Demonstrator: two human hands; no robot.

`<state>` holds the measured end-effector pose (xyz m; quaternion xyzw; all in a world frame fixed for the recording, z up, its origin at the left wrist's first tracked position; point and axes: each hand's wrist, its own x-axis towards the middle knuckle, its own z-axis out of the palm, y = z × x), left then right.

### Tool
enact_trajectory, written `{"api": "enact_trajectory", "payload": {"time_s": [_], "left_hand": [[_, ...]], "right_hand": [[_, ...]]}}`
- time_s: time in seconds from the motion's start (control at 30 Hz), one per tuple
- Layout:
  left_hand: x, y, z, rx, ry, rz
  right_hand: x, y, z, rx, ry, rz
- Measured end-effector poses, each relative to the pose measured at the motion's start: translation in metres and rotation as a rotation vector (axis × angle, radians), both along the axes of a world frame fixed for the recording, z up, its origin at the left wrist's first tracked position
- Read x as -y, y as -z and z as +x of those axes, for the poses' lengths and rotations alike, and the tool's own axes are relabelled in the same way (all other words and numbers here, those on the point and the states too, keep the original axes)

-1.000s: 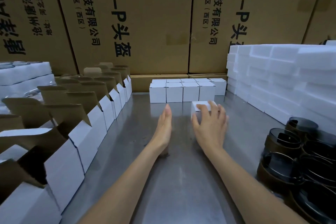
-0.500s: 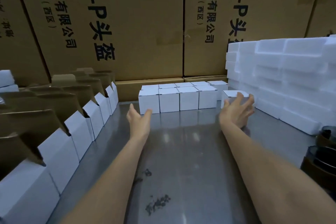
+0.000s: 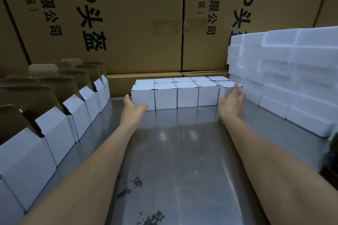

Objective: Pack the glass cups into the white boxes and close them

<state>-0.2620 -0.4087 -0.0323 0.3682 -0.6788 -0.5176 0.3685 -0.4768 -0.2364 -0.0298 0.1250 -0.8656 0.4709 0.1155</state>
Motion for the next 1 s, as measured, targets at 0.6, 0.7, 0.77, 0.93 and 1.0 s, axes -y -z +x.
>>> {"api": "enact_trajectory", "payload": {"time_s": [0.6,0.7,0.77,0.93,1.0], "left_hand": [[-0.024,0.004,0.009,0.114,0.026,-0.23],[-0.051,0.009,0.02,0.263,-0.023,-0.294],[-0.075,0.009,0.03,0.343,-0.039,-0.338],[-0.138,0.007,0.061,0.403,0.045,-0.488],[-0.159,0.008,0.076,0.427,0.076,-0.546]], "right_hand": [[-0.007,0.001,0.046,-0.259,-0.111,0.469],[-0.017,0.004,0.073,-0.187,-0.182,0.609],[-0.026,0.004,0.094,-0.134,-0.206,0.647],[-0.06,-0.021,0.138,-0.055,-0.325,0.77],[-0.08,-0.043,0.143,-0.035,-0.316,0.746]]}}
